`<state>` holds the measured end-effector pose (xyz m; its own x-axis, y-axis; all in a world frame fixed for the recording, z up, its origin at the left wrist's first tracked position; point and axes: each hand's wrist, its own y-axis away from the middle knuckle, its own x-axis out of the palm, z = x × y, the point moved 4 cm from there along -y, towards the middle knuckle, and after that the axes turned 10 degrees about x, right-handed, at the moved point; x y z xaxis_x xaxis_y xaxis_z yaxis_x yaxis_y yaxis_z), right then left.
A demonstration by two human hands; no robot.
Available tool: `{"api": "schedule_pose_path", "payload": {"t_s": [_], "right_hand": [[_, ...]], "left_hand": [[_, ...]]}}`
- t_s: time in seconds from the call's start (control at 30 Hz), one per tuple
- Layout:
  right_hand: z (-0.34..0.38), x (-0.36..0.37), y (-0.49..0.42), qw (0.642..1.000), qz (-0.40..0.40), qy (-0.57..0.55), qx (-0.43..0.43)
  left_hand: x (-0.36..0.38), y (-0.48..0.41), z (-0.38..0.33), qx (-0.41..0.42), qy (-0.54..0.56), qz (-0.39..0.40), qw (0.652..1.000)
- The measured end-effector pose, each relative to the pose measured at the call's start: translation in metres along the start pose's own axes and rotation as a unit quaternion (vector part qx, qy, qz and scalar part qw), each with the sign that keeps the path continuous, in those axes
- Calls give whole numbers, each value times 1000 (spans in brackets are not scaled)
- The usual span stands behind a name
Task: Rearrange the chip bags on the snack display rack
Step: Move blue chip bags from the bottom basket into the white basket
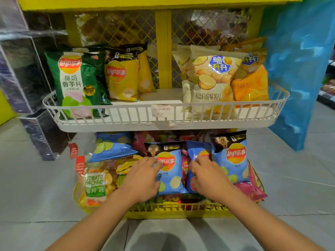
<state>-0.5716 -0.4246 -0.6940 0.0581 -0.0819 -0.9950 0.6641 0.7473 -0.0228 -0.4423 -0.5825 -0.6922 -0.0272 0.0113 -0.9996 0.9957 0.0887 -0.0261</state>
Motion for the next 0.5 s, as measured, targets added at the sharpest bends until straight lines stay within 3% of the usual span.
{"api": "schedule_pose_path", "payload": {"t_s": [0.17,0.37,0.5], "right_hand": [[21,38,-8,993,77,-84,41],[40,57,-29,965,111,-202,125],[39,70,-50,933,87,-290,196]], "left_hand": [[16,26,24,-68,23,25,997],[-5,50,85,-171,33,-82,981],[-13,46,140,-252,28,-104,962]]}}
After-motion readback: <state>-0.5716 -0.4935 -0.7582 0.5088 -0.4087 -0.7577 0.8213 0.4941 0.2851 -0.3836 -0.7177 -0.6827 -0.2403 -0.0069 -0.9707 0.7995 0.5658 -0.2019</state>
